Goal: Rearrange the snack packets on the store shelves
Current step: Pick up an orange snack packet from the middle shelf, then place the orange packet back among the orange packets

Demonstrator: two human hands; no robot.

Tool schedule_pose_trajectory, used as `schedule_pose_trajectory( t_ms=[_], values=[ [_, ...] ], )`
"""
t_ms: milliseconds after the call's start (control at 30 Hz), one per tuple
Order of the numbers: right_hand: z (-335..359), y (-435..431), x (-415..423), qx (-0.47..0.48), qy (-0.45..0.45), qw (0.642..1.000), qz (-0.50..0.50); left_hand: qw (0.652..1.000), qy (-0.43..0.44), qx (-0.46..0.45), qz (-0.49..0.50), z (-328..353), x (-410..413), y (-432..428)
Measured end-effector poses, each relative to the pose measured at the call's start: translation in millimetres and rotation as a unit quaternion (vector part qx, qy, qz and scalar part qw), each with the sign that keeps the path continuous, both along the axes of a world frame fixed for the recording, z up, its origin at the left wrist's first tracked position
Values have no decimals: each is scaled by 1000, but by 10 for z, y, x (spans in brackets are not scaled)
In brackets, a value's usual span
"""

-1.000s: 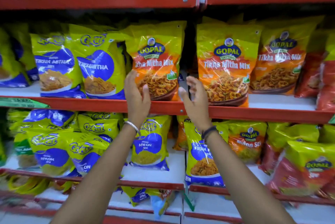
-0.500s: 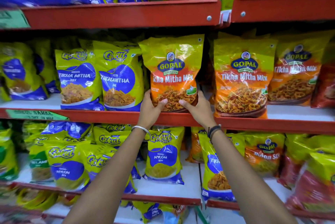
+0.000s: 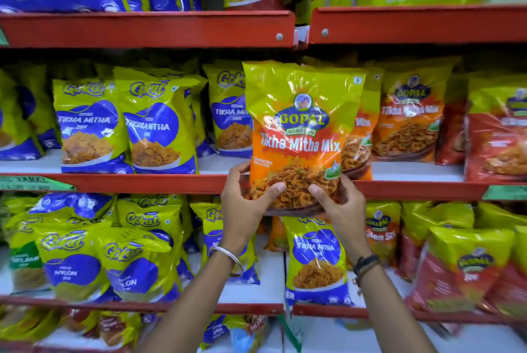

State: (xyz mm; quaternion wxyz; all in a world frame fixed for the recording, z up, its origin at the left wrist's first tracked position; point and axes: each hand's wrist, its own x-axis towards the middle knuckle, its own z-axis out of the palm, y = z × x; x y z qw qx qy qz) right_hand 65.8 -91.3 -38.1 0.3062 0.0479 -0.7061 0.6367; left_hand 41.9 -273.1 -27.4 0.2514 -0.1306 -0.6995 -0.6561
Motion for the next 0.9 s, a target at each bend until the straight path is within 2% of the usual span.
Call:
schedule_pose_trajectory(
  t_ms=[267,467,667,900],
  values=[
    [-425,658,426,12,-59,998,-18,995,-100,-5,-24,-424,419,635],
    [-527,1029,562,40,-74,996,-25,992,-122,-12,-9,-555,567,981],
    [-404,1431,560,31,-67,996,-42,995,-99,-28,-11,-371,482,1366],
    [79,2248,232,45,-4,997,-59,994,-20,-50,-91,154,62,2160]
  ],
)
